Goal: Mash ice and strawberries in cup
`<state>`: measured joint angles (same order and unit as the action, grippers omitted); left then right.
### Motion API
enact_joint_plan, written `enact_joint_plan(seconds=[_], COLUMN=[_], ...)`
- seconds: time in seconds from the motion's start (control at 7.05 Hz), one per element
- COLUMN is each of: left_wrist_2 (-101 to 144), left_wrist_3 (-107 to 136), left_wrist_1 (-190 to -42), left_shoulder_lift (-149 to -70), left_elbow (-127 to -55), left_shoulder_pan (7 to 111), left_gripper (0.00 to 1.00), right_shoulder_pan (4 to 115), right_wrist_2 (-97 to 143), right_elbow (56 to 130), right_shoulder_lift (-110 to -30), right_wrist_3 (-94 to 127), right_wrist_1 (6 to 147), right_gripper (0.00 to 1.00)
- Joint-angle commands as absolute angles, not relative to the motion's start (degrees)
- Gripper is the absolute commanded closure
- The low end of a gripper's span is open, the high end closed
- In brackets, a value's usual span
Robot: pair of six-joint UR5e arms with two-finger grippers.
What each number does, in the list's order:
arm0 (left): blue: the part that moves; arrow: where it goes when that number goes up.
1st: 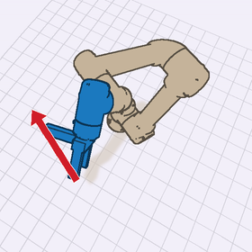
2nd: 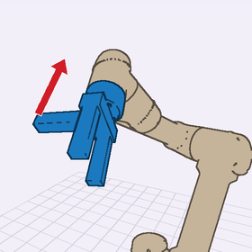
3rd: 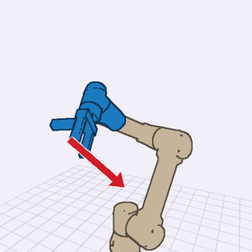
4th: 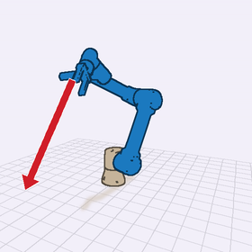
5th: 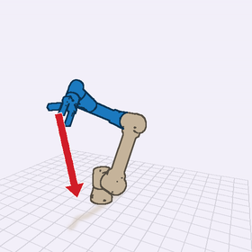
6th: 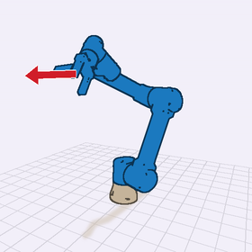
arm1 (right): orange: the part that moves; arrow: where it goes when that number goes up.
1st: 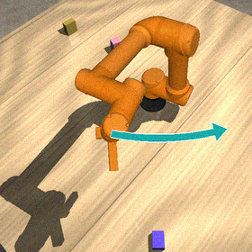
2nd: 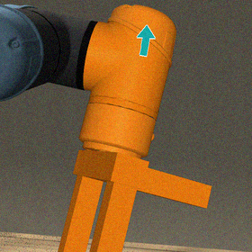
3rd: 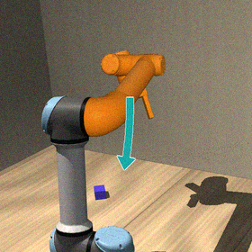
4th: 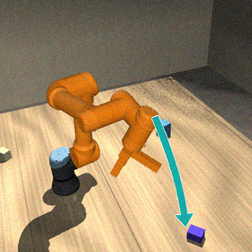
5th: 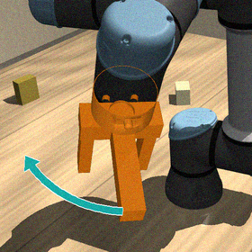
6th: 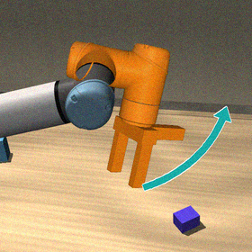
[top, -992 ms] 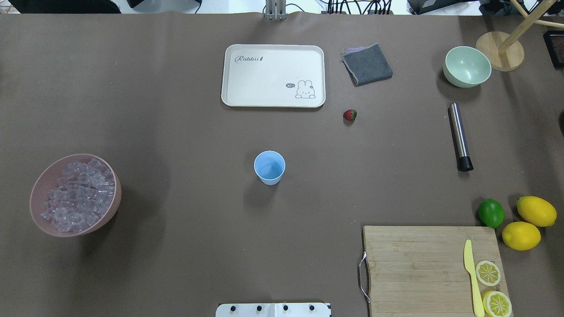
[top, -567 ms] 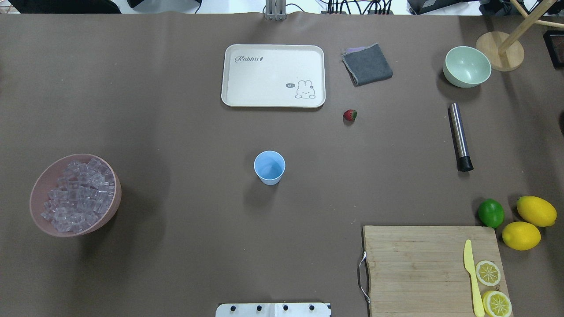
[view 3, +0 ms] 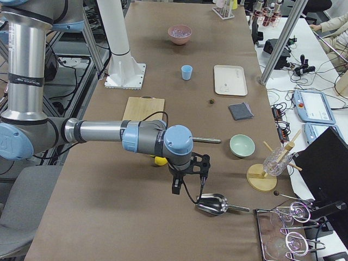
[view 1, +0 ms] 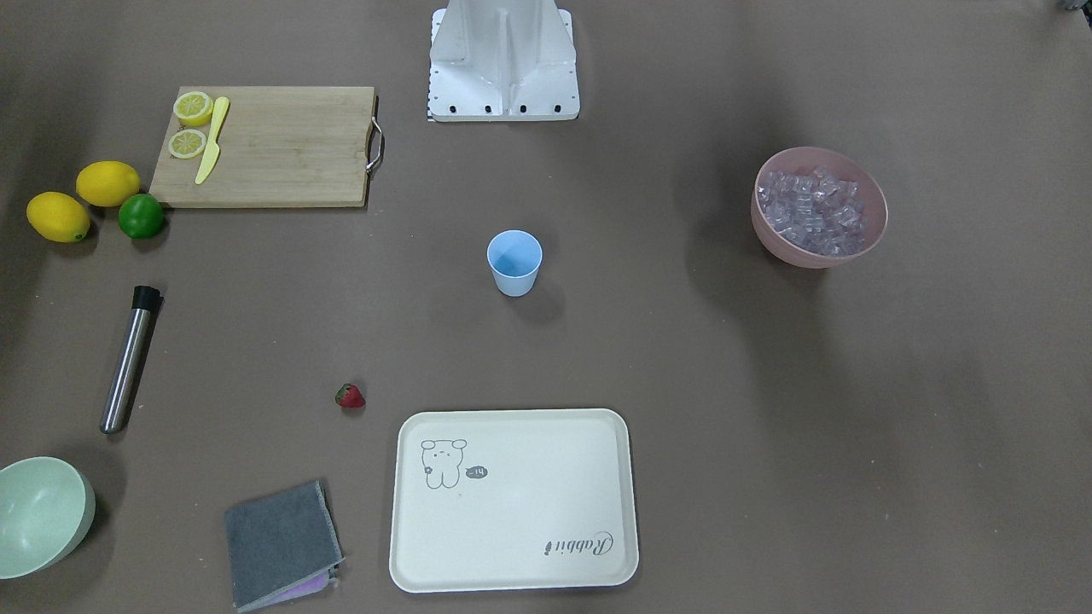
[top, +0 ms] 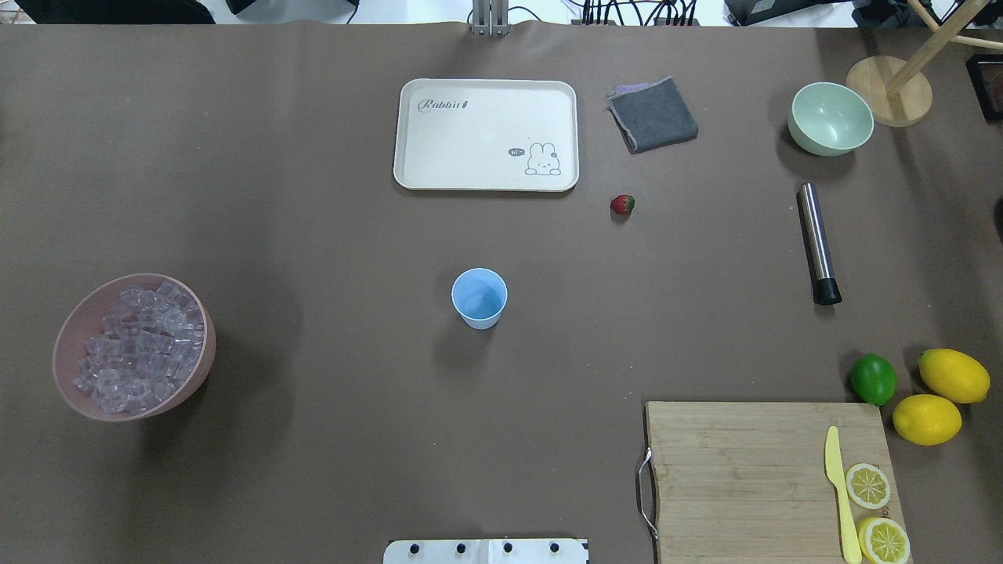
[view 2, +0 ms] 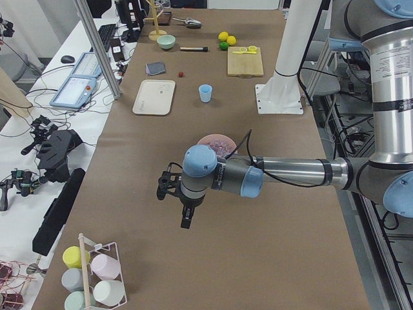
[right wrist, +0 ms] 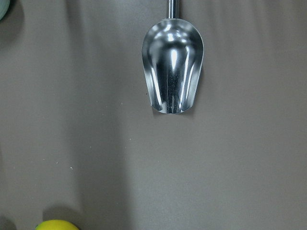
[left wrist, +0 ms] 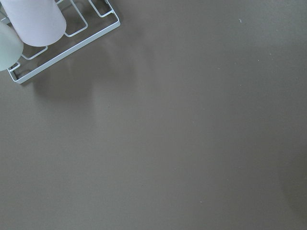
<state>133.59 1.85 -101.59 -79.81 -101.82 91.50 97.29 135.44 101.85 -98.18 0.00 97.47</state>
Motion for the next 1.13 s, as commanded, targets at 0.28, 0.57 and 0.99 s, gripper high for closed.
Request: enact_joint_plan(seconds=[0.28, 0.57, 0.99], left_wrist_2=[133.5, 133.3, 133.4], left_wrist_3=[1.8, 1.8, 1.8], left_wrist_1=[-101.7, -101.8, -101.6], left_shoulder_lift=[-79.9, -79.8, -79.8], left_elbow=[-101.7, -101.5, -101.3], left_shoulder_pan=[91.4, 91.4, 91.4], left_gripper=[0.02, 0.02, 0.02], right_shoulder_pan=[97.2, 97.3, 97.2], right_wrist_2=[135.4, 135.4, 136.0], right_elbow=[102.0, 102.2, 102.4], right_shoulder_lift=[-98.2, -98.2, -97.9], right_wrist_3=[0.1, 0.3, 0.3], right_wrist_1=[97.5, 97.4, 97.4], right_gripper=[0.00, 0.00, 0.00])
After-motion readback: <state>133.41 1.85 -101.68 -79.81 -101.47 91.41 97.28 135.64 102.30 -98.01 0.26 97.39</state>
